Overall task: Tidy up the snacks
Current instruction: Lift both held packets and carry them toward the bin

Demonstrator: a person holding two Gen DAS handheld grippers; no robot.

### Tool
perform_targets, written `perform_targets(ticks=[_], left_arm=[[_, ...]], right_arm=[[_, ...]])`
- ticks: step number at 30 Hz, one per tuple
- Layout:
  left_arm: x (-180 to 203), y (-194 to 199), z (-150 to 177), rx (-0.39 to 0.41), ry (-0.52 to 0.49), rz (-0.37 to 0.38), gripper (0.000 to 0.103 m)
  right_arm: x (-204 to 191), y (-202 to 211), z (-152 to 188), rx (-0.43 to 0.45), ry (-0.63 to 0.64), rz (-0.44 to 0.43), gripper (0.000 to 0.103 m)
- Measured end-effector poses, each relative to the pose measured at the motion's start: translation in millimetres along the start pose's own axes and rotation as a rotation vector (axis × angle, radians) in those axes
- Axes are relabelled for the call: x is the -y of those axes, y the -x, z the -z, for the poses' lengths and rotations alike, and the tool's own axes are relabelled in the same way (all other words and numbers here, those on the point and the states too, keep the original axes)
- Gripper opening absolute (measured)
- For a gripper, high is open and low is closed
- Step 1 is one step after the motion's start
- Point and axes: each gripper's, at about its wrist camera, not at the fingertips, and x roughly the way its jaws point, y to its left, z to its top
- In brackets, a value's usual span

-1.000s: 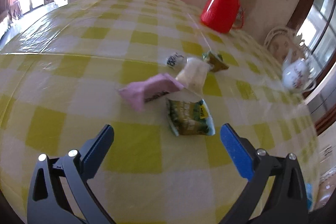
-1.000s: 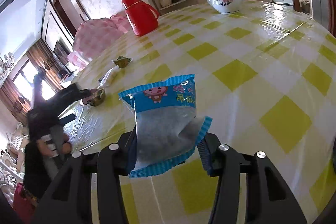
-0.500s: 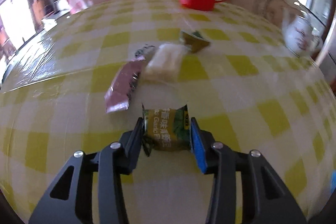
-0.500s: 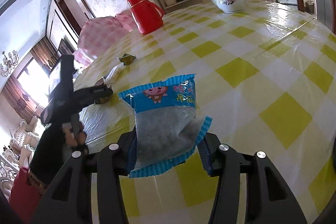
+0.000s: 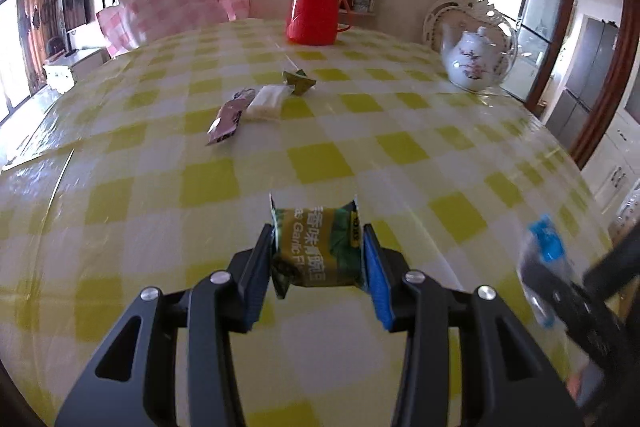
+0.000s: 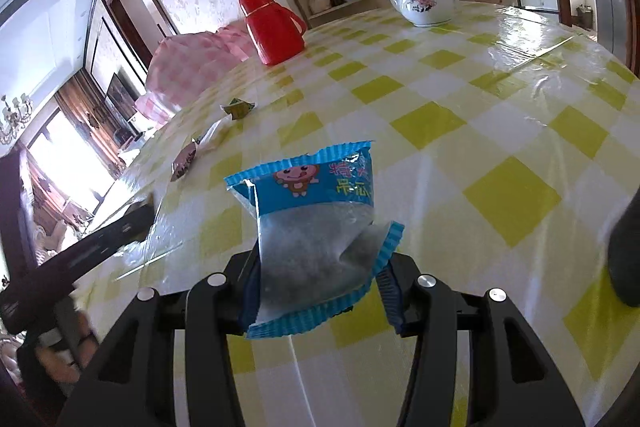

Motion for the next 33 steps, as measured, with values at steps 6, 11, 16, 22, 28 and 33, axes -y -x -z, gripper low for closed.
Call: perform_targets(ticks=[6,11,16,22,28,33], left_arm=[[-17,24,28,-0.037,-0.014,0.014,0.043],[-27,34,48,-0.065,-0.044,-0.004,0.043],[-31,49,61,-0.057,-0.078,-0.028,0.043],[-35,68,73,-0.049,-0.107,-0.032,0.044],[-56,86,87,-0.05,-0.093,-0.057,0.044],[-78,102,99,-0.045,-0.073,-0.085,0.044]], right_arm=[[-9,10,11,-0.008,0.045,0.018,0.048],[-13,17,21,-0.033,0.029,0.008,0.048],[-22,20,31,-0.07,0.034,-0.005,0.048],[-48,21,46,-0.111,0.071,-0.046,0.048],[-94,22,61,-0.141,0.154,-0.12,0.048],[-128,21,73,-0.161,0.216,-0.173,0.048]])
